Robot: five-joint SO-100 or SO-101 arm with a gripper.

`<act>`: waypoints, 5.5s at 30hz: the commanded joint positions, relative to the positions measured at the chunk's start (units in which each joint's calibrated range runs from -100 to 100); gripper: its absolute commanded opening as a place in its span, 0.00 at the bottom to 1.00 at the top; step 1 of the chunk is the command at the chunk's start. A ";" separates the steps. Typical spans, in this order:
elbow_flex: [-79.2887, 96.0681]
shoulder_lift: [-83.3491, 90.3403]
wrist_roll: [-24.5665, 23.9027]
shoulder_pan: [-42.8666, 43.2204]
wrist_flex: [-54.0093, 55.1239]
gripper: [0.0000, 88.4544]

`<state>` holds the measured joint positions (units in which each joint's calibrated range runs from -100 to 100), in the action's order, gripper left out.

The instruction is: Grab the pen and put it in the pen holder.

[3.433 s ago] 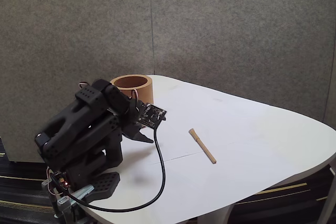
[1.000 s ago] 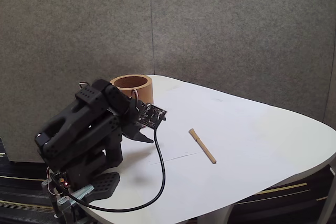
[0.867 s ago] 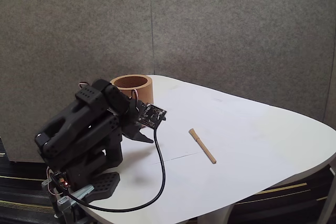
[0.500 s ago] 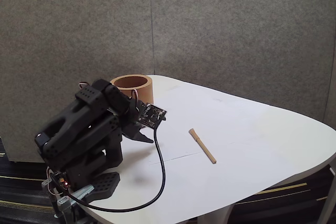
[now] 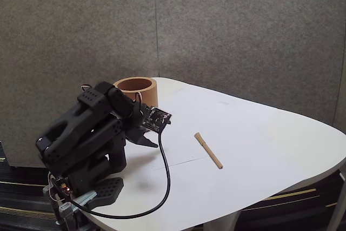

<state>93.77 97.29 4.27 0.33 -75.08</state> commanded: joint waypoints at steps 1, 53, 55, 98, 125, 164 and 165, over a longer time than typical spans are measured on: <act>-0.09 0.03 0.44 0.04 0.00 0.35; -0.09 0.03 0.44 0.11 0.00 0.35; -0.09 0.03 0.44 0.11 0.00 0.35; -33.84 -29.66 0.07 -0.62 0.25 0.36; -62.55 -89.93 0.02 -17.31 19.58 0.35; -69.95 -105.30 0.07 -17.90 18.98 0.35; -70.40 -105.71 0.07 -17.90 18.90 0.35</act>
<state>25.90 -7.03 4.32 -17.81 -55.85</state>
